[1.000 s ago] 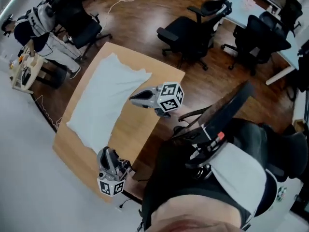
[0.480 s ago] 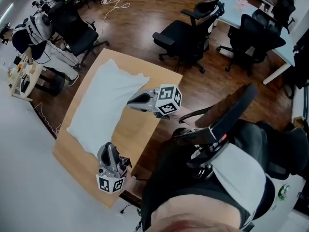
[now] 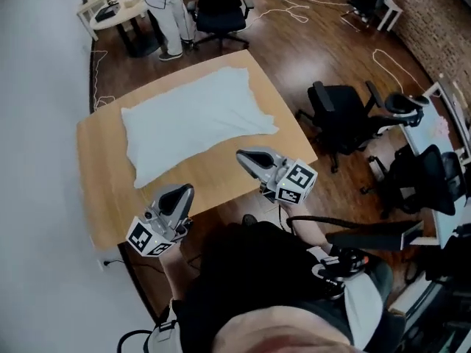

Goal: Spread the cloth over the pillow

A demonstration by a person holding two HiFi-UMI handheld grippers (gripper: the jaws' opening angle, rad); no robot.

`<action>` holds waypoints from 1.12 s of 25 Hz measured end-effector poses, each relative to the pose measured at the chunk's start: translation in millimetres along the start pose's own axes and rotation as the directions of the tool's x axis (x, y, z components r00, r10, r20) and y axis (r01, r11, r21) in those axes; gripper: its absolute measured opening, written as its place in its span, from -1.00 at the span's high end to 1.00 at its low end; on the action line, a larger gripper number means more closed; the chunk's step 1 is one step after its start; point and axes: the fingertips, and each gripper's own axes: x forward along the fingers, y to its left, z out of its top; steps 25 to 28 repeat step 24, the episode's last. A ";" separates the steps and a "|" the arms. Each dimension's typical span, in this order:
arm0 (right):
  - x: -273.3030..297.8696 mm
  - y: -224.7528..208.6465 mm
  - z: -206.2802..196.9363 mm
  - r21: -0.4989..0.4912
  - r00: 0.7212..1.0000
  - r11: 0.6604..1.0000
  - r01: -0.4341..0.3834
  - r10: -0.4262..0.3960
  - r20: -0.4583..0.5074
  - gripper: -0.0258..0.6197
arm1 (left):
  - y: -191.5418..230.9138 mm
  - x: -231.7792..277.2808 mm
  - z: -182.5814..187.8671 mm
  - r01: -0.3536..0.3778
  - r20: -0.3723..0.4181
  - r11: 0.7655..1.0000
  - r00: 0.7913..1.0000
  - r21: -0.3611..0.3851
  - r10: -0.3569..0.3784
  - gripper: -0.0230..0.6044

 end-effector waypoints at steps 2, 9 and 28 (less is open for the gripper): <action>-2.1 0.2 0.0 -0.003 1.000 1.000 -0.001 0.001 0.001 0.92 | 0.0 -0.8 -2.3 -0.015 -0.002 1.000 1.000 -0.007 0.015 0.92; -12.9 -0.5 5.3 -0.007 1.000 1.000 0.004 -0.004 0.007 0.92 | -4.1 4.5 -3.9 -0.044 -0.034 0.998 0.999 -0.035 0.042 0.92; -68.0 -53.8 -4.1 0.026 1.000 1.000 -0.001 0.001 -0.001 0.92 | -21.7 59.9 -39.6 -0.090 -0.118 0.995 0.989 -0.043 0.084 0.92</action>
